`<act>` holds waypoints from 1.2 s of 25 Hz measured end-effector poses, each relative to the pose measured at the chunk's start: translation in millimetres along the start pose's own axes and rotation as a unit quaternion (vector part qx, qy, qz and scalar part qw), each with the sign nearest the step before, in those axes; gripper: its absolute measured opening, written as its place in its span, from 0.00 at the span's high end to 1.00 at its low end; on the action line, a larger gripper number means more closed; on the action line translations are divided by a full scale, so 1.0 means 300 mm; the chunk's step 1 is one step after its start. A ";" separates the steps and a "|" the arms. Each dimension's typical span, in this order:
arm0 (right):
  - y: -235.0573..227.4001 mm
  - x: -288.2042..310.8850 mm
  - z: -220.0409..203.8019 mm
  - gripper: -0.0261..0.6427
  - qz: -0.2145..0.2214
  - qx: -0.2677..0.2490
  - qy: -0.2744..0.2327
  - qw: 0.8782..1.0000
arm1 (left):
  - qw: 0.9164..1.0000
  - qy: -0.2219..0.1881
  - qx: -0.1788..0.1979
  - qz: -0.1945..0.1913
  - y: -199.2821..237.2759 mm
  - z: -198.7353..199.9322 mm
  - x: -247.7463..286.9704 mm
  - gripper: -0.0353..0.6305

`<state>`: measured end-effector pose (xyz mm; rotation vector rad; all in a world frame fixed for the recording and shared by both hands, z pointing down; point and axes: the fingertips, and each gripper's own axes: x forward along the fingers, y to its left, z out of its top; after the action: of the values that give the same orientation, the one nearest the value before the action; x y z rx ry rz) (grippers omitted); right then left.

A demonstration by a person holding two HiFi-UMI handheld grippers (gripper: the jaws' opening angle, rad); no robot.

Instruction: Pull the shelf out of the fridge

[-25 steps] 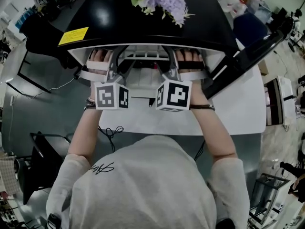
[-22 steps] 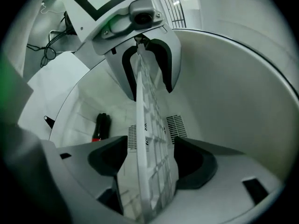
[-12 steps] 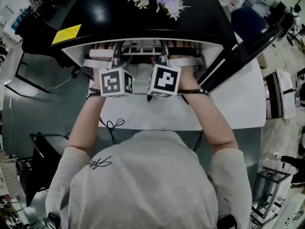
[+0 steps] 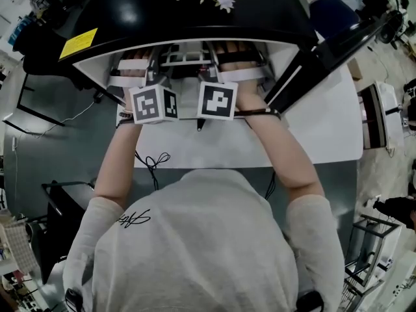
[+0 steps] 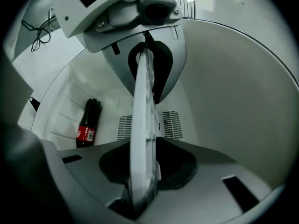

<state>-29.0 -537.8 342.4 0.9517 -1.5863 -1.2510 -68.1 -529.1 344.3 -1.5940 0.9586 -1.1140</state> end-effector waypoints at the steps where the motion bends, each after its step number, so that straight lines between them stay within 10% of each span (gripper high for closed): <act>1: -0.005 0.001 -0.003 0.82 -0.009 -0.006 0.002 1.000 | 1.000 -0.001 -0.003 -0.002 0.001 0.001 0.001 0.87; 30: 0.001 -0.033 0.000 0.87 -0.024 -0.012 0.011 1.000 | 1.000 -0.004 -0.022 -0.003 0.003 0.010 -0.037 0.88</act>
<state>-25.9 -528.6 340.9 0.9905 -1.5357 -1.2858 -68.4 -518.1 340.5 -1.6370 0.9808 -1.0970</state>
